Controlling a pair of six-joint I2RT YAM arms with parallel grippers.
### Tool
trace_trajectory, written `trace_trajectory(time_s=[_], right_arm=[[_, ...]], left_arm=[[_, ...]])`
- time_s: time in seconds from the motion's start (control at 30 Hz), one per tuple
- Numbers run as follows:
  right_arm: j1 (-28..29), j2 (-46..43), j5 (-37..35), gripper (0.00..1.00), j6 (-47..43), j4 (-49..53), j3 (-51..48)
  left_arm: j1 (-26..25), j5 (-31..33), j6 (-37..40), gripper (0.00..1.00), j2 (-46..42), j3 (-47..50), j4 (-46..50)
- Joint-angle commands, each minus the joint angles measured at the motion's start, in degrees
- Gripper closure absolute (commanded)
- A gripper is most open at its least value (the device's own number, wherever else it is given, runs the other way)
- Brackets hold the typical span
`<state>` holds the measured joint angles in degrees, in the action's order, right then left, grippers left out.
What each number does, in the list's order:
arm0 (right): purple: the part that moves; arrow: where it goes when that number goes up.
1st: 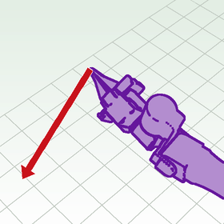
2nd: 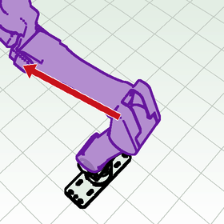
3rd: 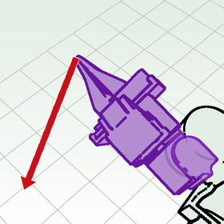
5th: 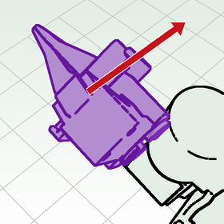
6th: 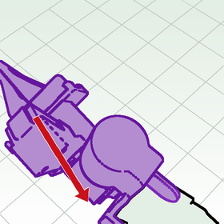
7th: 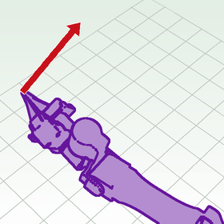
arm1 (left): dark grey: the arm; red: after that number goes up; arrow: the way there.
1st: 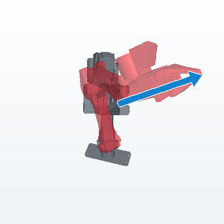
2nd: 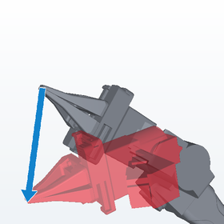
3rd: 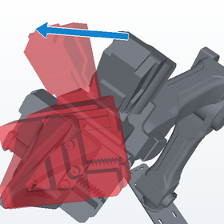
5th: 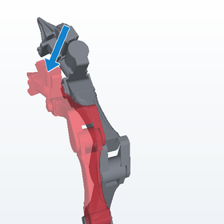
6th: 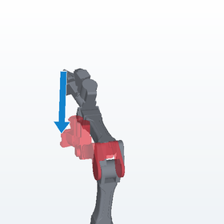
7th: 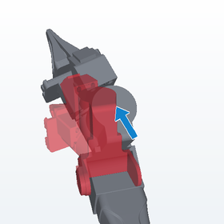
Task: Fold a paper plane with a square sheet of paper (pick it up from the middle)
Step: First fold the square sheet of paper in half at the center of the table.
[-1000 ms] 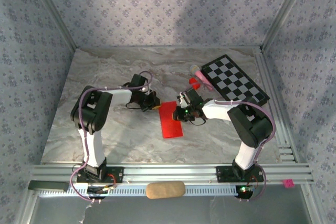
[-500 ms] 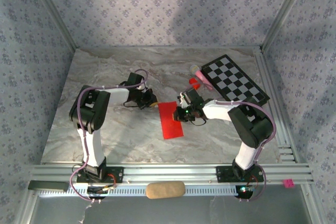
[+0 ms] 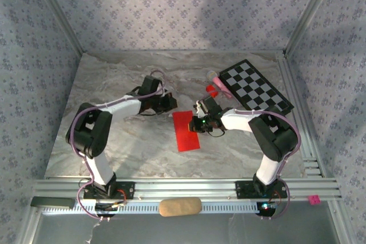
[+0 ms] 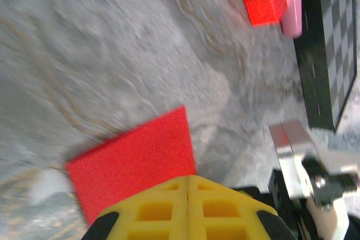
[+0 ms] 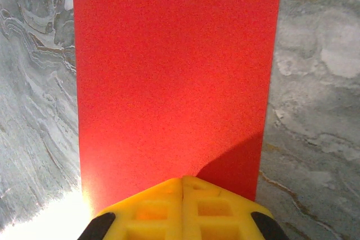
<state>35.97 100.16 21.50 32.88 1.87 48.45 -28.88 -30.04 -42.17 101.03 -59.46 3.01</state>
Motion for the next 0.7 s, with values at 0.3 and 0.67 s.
trace_trajectory(time_s=[0.3,0.67], right_arm=[[-0.6,2.2,-3.3,1.00,-1.2,8.3,-3.3],[-0.7,2.2,-3.3,1.00,-1.8,8.7,-3.5]], left_arm=[[-0.1,-0.1,2.8,1.00,8.6,3.8,-1.1],[3.7,5.0,-4.0,1.00,8.8,2.9,-2.3]])
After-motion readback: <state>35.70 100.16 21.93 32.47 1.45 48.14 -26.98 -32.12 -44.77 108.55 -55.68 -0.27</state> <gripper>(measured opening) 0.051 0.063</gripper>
